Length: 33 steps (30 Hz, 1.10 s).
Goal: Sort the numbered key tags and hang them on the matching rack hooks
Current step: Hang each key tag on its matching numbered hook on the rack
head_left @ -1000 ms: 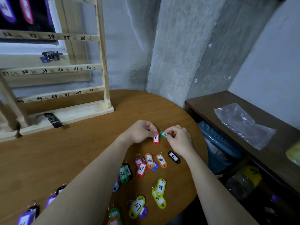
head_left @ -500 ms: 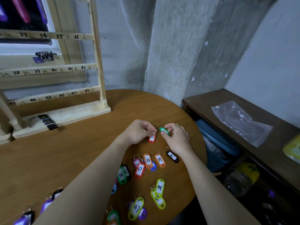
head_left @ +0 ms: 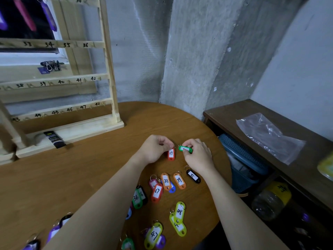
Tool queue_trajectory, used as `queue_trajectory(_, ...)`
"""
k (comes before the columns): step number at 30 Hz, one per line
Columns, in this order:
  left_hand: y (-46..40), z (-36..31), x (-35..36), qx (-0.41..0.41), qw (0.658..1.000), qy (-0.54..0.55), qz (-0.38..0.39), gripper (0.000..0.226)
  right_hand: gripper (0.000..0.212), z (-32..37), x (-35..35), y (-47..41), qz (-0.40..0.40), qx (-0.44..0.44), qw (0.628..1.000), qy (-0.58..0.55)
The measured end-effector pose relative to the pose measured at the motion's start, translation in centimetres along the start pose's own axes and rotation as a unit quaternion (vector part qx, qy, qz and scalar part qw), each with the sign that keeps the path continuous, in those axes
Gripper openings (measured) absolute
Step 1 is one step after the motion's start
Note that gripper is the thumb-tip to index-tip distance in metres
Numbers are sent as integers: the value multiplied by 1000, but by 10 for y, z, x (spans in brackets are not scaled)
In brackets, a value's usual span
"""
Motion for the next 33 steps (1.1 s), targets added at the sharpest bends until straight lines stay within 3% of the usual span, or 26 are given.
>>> queue_trajectory(9, 0, 0, 0, 4, 1000, -2, -10, 10, 16, -1, 0, 1, -5, -5, 1000, -4)
queue_trajectory(18, 5, -1, -1, -10, 1000, -7, -1, 9, 3, -3, -2, 6, -24, 12, 994, -110)
queue_trajectory(26, 23, 1, -12, -8, 999, 19, -31, 13, 15, 4, -9, 11, -39, 19, 991, -129)
queue_trajectory(33, 55, -14, -81, 5, 993, 45, -107, 15, 25, 16, -21, 14, -38, 39, 983, -174)
Point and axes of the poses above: each hand's wrist, its own y-axis away from the middle knuckle, its own x-axis out of the palm, z = x × y, the point moved 7 cm from there along -y, towards the middle knuckle, and after that the axes turned 10 degrees about -x, right-handed, at the moved point
